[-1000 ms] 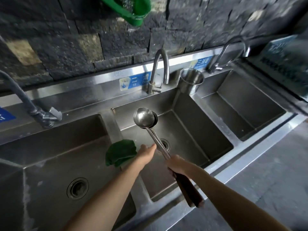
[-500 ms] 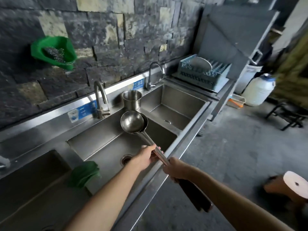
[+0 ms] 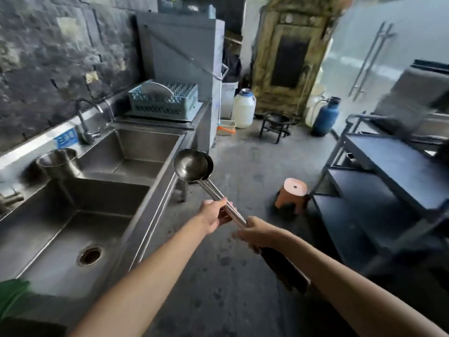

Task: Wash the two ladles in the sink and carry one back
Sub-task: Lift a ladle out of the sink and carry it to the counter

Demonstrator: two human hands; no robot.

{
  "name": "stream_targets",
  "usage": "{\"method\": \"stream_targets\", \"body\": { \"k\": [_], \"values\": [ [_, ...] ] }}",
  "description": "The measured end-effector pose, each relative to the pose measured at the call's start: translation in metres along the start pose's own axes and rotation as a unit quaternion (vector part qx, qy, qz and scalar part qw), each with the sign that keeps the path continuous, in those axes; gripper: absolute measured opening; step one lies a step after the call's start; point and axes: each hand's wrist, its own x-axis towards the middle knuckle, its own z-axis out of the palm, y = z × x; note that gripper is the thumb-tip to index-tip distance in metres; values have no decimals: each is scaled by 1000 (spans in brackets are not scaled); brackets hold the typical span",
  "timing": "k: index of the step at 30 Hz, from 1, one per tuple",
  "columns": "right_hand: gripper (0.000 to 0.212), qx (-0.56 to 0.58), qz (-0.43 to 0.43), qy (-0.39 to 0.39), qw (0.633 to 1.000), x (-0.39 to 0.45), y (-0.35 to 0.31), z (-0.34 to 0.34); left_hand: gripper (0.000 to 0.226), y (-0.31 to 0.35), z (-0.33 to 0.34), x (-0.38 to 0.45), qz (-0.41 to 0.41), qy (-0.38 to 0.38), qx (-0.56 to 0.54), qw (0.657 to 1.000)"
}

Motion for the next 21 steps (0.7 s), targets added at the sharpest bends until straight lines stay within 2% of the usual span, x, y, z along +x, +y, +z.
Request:
{"method": "stream_targets", "body": {
  "k": [5, 12, 21],
  "values": [
    [17, 26, 39, 73, 996, -71, 68, -43, 16, -46, 99, -4, -34, -86, 49, 995],
    [16, 94, 121, 186, 970, -175, 169, -80, 12, -125, 236, -26, -62, -202, 121, 970],
    [8, 157, 223, 304, 913, -308, 274, -122, 8, -226, 411, -81, -133, -358, 195, 903]
  ]
}}
